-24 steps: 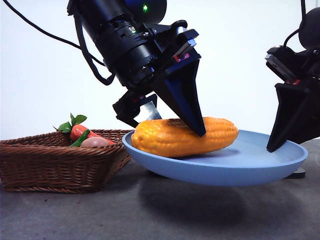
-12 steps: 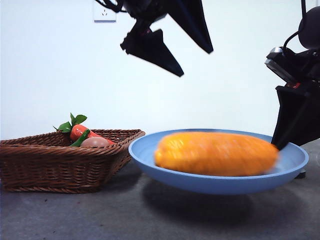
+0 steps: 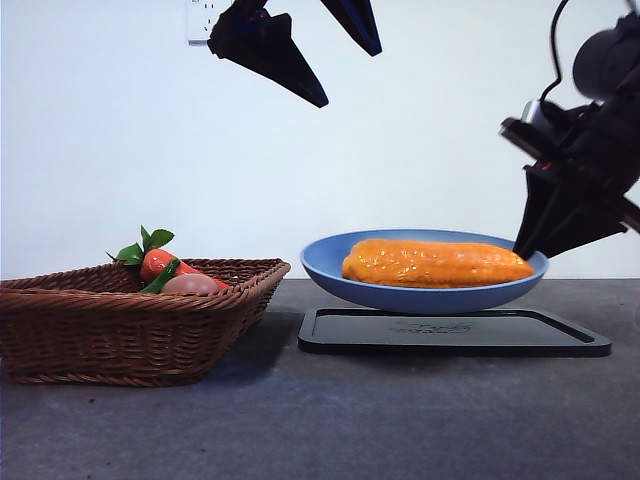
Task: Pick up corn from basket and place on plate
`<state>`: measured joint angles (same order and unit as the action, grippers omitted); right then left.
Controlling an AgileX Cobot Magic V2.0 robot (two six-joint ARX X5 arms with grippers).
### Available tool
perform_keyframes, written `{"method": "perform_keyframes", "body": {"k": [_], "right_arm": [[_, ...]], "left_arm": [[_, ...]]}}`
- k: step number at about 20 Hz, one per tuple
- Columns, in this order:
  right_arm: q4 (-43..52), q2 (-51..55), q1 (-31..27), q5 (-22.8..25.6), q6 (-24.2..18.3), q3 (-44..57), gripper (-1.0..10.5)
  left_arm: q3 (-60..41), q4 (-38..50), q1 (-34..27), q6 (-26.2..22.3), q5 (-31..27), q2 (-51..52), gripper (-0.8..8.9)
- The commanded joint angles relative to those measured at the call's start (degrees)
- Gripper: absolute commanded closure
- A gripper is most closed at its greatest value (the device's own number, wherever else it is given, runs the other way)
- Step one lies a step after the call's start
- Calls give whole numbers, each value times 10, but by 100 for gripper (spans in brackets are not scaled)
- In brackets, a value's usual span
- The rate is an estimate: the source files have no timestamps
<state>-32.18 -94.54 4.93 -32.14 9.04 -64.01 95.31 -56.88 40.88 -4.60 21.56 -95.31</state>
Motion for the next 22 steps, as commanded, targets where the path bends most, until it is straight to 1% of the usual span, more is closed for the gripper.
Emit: {"method": "perform_keyframes", "body": {"k": [1, 4, 6, 11, 15, 16, 20, 22], "right_arm": [[-6, -62, -9, -4, 6, -68, 945], [-21, -131, -15, -4, 7, -138, 945], [-26, -167, -18, -3, 7, -166, 945], [-20, -221, -18, 12, 8, -175, 945], [-15, -223, -18, 7, 8, -175, 943], [-20, -223, -18, 6, 8, -175, 926], [-30, -219, -18, 0, 6, -175, 754], [-38, -206, -20, 4, 6, -175, 730]], "left_arm": [[15, -3, 4, -8, 2, -4, 475], [15, -3, 4, -8, 2, -4, 475], [15, -3, 4, -8, 2, -4, 475], [15, -3, 4, -8, 2, -4, 475], [15, -3, 4, -8, 2, -4, 475], [15, -3, 4, -8, 2, -4, 475], [15, -3, 3, -8, 2, -4, 475], [15, -3, 3, -10, 2, -4, 475]]}}
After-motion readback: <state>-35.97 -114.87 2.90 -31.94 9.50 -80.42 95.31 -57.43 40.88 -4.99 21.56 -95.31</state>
